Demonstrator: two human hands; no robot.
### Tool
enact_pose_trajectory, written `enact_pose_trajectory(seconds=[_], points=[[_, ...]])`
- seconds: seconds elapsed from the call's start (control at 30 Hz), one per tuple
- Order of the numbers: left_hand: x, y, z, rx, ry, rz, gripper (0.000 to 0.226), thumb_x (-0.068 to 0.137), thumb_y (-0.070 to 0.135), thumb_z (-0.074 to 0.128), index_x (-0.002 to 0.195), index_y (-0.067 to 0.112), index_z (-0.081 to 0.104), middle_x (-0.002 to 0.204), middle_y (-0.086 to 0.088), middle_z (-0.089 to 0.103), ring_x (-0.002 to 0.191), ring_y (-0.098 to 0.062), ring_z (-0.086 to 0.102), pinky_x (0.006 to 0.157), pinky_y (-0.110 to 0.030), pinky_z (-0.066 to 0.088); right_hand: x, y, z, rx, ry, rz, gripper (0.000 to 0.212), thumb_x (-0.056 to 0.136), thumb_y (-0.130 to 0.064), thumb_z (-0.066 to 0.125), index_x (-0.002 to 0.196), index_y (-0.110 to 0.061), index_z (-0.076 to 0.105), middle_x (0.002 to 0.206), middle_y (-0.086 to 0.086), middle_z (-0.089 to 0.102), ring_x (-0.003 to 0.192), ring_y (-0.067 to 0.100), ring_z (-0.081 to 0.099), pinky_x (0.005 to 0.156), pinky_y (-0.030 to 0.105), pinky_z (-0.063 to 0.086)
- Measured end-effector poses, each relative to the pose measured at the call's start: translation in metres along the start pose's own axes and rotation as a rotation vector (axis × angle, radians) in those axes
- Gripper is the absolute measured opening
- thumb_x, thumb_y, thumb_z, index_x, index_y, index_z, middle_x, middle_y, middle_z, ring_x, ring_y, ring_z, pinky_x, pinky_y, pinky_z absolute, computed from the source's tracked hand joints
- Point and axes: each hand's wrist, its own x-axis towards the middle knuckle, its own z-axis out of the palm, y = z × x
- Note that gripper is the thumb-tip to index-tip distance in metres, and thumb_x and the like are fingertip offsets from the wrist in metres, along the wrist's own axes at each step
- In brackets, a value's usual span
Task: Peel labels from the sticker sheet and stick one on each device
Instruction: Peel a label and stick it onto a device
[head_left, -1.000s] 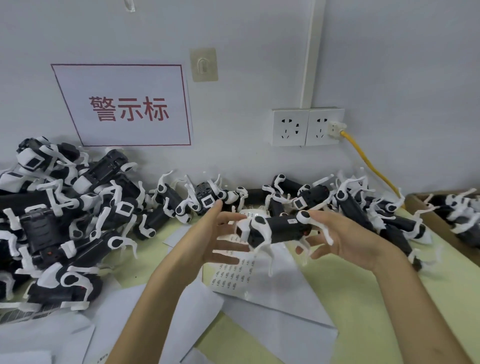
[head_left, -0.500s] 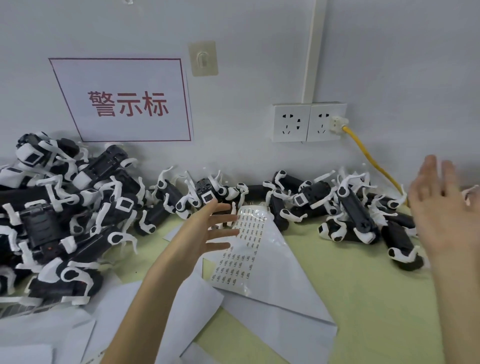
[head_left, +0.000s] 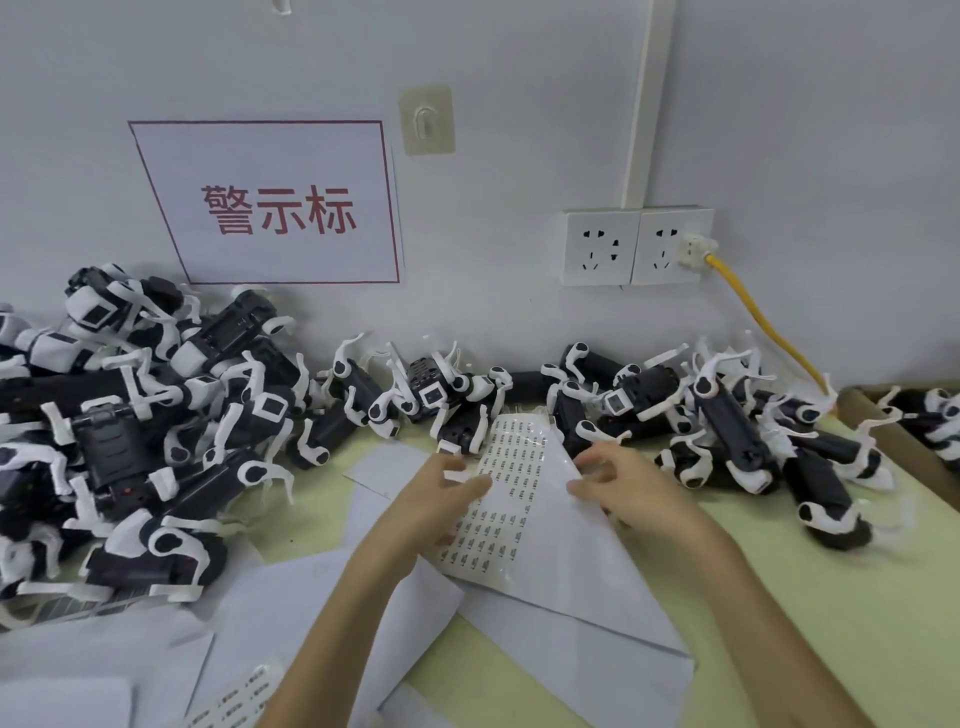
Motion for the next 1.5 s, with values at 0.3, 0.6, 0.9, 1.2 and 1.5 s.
enact_pose_trajectory(seconds=[0.3, 0.6, 0.9, 1.2, 1.5], points=[[0.006, -0.004, -0.001, -0.063, 0.084, 0.068, 0.070, 0.088, 0.037, 0.079, 0.146, 0.021, 0.044, 0.121, 0.004, 0.065, 0.103, -0.011, 0.064, 0.084, -0.032, 0.051, -0.001, -0.012, -0.010, 0.277, 0.104, -0.220, 0.046, 0.086, 0.006, 0.066, 0.109, -0.034, 0.068, 0.082, -0.001, 0.073, 0.073, 0.023, 0.071, 0.068, 0.037, 0.056], [-0.006, 0.010, -0.008, -0.474, -0.128, 0.285, 0.034, 0.085, 0.020, 0.079, 0.117, 0.012, 0.073, 0.114, -0.007, 0.077, 0.105, -0.025, 0.074, 0.083, -0.032, 0.058, -0.027, -0.040, -0.047, 0.389, 0.104, -0.460, 0.045, 0.089, 0.004, 0.070, 0.116, -0.032, 0.069, 0.086, 0.005, 0.074, 0.077, 0.029, 0.071, 0.072, 0.036, 0.056], [-0.024, 0.026, -0.010, -0.389, -0.097, 0.414, 0.028, 0.078, 0.032, 0.080, 0.100, 0.015, 0.080, 0.106, -0.008, 0.079, 0.099, -0.026, 0.076, 0.087, -0.038, 0.057, -0.038, -0.055, -0.050, 0.366, 0.159, -0.578, 0.042, 0.091, 0.004, 0.069, 0.116, -0.029, 0.068, 0.089, 0.006, 0.077, 0.082, 0.035, 0.071, 0.083, 0.048, 0.056], [-0.030, 0.031, -0.009, -0.347, -0.007, 0.337, 0.014, 0.086, 0.014, 0.079, 0.100, 0.012, 0.079, 0.096, -0.001, 0.080, 0.090, -0.017, 0.077, 0.082, -0.033, 0.055, -0.042, -0.066, -0.042, 0.241, 0.320, -0.571, 0.034, 0.089, 0.000, 0.072, 0.112, -0.025, 0.067, 0.105, 0.002, 0.073, 0.093, 0.018, 0.071, 0.090, 0.042, 0.058], [-0.031, 0.034, -0.010, -0.588, 0.034, 0.313, 0.020, 0.093, 0.005, 0.069, 0.112, 0.003, 0.072, 0.107, -0.012, 0.078, 0.102, -0.031, 0.075, 0.092, -0.047, 0.058, -0.052, -0.087, -0.010, -0.121, 0.740, -0.879, 0.044, 0.073, -0.005, 0.083, 0.113, -0.016, 0.069, 0.122, 0.003, 0.055, 0.113, 0.020, 0.051, 0.101, 0.026, 0.039]])
